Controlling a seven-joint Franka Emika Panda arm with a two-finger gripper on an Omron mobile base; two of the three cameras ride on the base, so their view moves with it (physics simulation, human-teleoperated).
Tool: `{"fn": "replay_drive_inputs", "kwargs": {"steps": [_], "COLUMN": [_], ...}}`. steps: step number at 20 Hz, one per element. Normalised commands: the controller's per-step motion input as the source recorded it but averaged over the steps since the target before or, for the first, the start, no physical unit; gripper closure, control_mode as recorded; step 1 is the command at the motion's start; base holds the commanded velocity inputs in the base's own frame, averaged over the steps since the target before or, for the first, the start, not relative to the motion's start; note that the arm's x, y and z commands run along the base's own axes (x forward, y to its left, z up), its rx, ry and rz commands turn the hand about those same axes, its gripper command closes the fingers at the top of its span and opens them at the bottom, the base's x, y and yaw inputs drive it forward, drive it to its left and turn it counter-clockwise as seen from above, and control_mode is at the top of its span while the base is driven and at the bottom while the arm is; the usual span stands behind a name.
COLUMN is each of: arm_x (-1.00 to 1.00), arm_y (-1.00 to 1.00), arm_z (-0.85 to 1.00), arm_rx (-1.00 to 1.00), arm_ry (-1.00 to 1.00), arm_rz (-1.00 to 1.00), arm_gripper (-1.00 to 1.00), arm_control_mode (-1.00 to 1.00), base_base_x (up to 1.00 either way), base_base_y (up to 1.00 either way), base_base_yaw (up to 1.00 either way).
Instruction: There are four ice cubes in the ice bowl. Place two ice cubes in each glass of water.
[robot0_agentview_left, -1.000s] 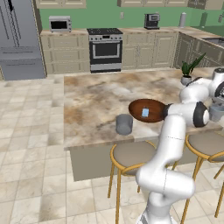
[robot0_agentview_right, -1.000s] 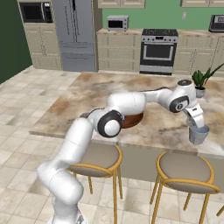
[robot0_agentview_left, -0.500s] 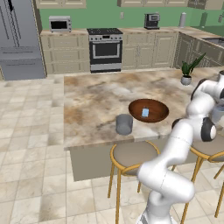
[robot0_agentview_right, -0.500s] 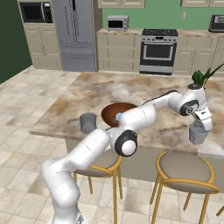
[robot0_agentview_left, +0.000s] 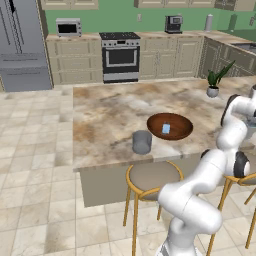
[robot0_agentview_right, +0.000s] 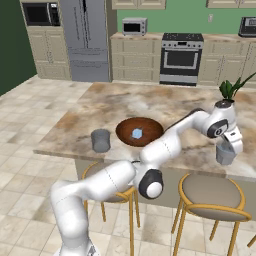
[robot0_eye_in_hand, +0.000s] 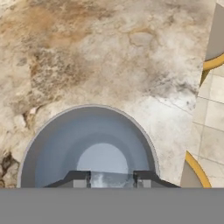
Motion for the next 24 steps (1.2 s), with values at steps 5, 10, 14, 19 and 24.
{"fn": "replay_drive_inputs", "kwargs": {"steps": [5, 10, 14, 19, 24], "arm_x": [0.0, 0.02, 0.11, 0.31, 0.12], "arm_y": [0.06, 0.0, 0.01, 0.1, 0.18], "arm_z": [0.0, 0.06, 0.02, 0.19, 0.2], "arm_rx": [0.01, 0.12, 0.12, 0.17, 0.29], "arm_ry": [-0.02, -0.14, -0.23, -0.34, -0.5], "arm_rz": [0.0, -0.01, -0.02, -0.03, -0.01], "arm_gripper": [-1.0, -1.0, -1.0, -1.0, -1.0], "arm_control_mode": [-1.0, -1.0, -1.0, -1.0, -1.0], "base_base_x": [0.0, 0.0, 0.0, 0.0, 0.0], "base_base_y": [0.0, 0.0, 0.0, 0.0, 0.0], "base_base_yaw": [0.0, 0.0, 0.0, 0.0, 0.0]}}
